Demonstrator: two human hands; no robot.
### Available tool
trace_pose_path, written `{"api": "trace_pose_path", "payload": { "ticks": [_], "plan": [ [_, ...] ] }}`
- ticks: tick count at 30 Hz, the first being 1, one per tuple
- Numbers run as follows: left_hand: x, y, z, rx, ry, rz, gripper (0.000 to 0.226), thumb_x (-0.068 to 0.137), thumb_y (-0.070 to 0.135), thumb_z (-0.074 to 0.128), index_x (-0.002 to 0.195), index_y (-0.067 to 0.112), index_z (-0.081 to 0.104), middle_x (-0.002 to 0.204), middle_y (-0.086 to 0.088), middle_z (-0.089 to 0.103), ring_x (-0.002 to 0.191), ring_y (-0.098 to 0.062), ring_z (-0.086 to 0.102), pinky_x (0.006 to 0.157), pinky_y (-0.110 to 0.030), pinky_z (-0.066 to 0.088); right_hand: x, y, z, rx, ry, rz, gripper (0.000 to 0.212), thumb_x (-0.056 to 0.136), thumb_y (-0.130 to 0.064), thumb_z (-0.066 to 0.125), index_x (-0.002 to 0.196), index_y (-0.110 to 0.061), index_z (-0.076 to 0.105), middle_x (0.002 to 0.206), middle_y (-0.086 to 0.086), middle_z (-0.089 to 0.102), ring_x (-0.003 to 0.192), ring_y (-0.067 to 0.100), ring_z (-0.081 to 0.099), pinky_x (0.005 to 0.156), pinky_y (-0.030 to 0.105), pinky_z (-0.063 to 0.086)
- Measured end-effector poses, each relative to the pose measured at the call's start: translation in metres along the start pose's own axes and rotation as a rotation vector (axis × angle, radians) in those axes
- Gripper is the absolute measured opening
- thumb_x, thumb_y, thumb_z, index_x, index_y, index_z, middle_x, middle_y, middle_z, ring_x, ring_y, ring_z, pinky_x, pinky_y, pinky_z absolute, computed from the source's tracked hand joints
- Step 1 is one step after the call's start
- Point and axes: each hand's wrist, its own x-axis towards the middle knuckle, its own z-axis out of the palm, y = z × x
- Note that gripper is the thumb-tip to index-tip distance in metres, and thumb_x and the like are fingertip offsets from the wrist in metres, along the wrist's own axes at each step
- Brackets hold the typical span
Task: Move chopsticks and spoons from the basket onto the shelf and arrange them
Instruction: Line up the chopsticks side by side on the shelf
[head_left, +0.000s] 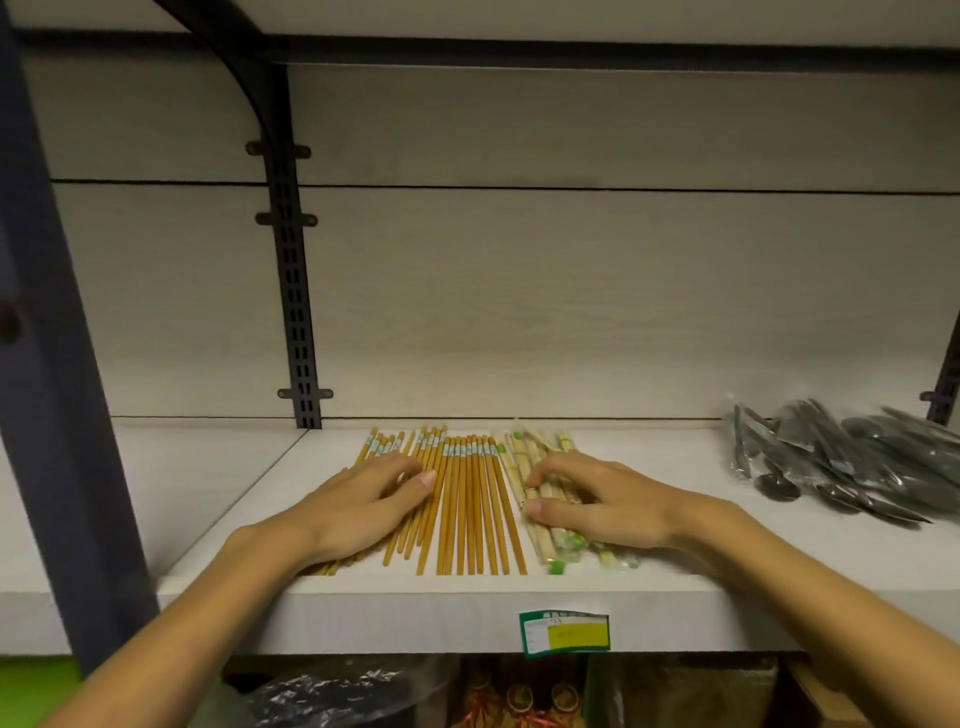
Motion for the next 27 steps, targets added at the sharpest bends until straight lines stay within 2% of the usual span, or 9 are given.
{"api": "trace_pose_path", "payload": {
  "ticks": [2,4,7,10,16,18,21,24,27],
  "plan": [
    [0.005,0.001,0.001,0.057,0.001,0.008,0.063,0.090,0.066,0.024,0.145,0.037,0.031,0.154,0.008,0.030,0.135,-0.012,0.032,0.112,-0.037,0.026,-0.006,0.007,-0.006,0.010,0.027,0.020,0.063,0.071,-0.083,0.036,0.117,-0.044,0.052,0.122,-0.014,0.048,0.108,0.010,0.051,0.094,0.032,0.043],
    [0.011,0.005,0.002,0.158,0.017,0.026,0.070,0.084,0.073,0.021,0.147,0.041,0.025,0.158,0.009,0.021,0.144,-0.016,0.021,0.117,-0.043,0.018,-0.007,0.008,-0.006,0.026,0.040,0.028,0.068,0.072,-0.084,0.031,0.123,-0.044,0.054,0.124,-0.014,0.048,0.116,0.012,0.048,0.102,0.038,0.041],
    [0.018,0.019,0.006,0.220,0.004,0.105,0.072,0.081,0.078,0.020,0.146,0.048,0.021,0.160,0.011,0.011,0.148,-0.015,0.007,0.118,-0.043,0.006,-0.002,0.004,0.004,-0.070,0.002,0.054,0.061,0.086,-0.077,0.029,0.140,-0.049,0.038,0.157,-0.007,0.023,0.148,0.024,0.012,0.119,0.047,0.014],
    [0.022,0.037,0.020,0.244,-0.076,0.214,0.068,0.080,0.081,0.019,0.144,0.056,0.017,0.160,0.015,0.004,0.148,-0.011,-0.001,0.120,-0.042,0.000,-0.002,0.008,0.010,-0.115,-0.002,0.073,0.053,0.092,-0.068,0.029,0.143,-0.056,0.026,0.163,-0.005,-0.002,0.149,0.019,-0.011,0.119,0.041,-0.002],
    [0.027,0.041,0.033,0.290,-0.183,0.236,0.065,0.083,0.078,0.015,0.144,0.058,0.008,0.158,0.020,-0.007,0.146,-0.006,-0.011,0.120,-0.042,-0.006,-0.010,0.018,0.010,-0.144,0.061,0.138,0.070,0.089,-0.073,0.020,0.152,-0.044,0.009,0.162,-0.010,0.005,0.149,0.013,-0.001,0.122,0.041,0.008],
    [0.026,0.041,0.033,0.294,-0.183,0.240,0.063,0.084,0.077,0.016,0.143,0.058,0.007,0.158,0.020,-0.008,0.146,-0.005,-0.011,0.119,-0.042,-0.006,-0.009,0.014,0.014,-0.199,0.120,0.139,0.069,0.091,-0.070,0.014,0.152,-0.038,0.018,0.162,-0.004,0.014,0.149,0.017,0.010,0.120,0.042,0.018],
    [0.026,0.041,0.034,0.282,-0.172,0.242,0.061,0.087,0.075,0.019,0.144,0.057,0.009,0.159,0.019,-0.006,0.146,-0.006,-0.010,0.119,-0.039,-0.006,-0.014,0.010,0.011,-0.187,0.200,0.097,0.057,0.097,-0.061,0.025,0.142,-0.029,0.042,0.155,0.000,0.034,0.141,0.021,0.034,0.110,0.041,0.035],
    [0.026,0.040,0.034,0.279,-0.160,0.246,0.059,0.089,0.072,0.022,0.145,0.055,0.011,0.159,0.018,-0.005,0.146,-0.005,-0.009,0.118,-0.037,-0.006,-0.024,0.021,-0.001,-0.158,0.146,0.045,0.047,0.101,-0.047,0.034,0.131,-0.018,0.054,0.146,0.006,0.046,0.137,0.022,0.040,0.109,0.038,0.036],
    [0.026,0.039,0.034,0.277,-0.155,0.252,0.058,0.090,0.072,0.022,0.145,0.055,0.011,0.159,0.018,-0.005,0.146,-0.004,-0.009,0.119,-0.037,-0.006,-0.037,0.038,-0.010,-0.184,0.135,0.052,0.046,0.100,-0.049,0.033,0.136,-0.026,0.051,0.151,0.002,0.040,0.141,0.018,0.034,0.112,0.033,0.030]
  ]
}}
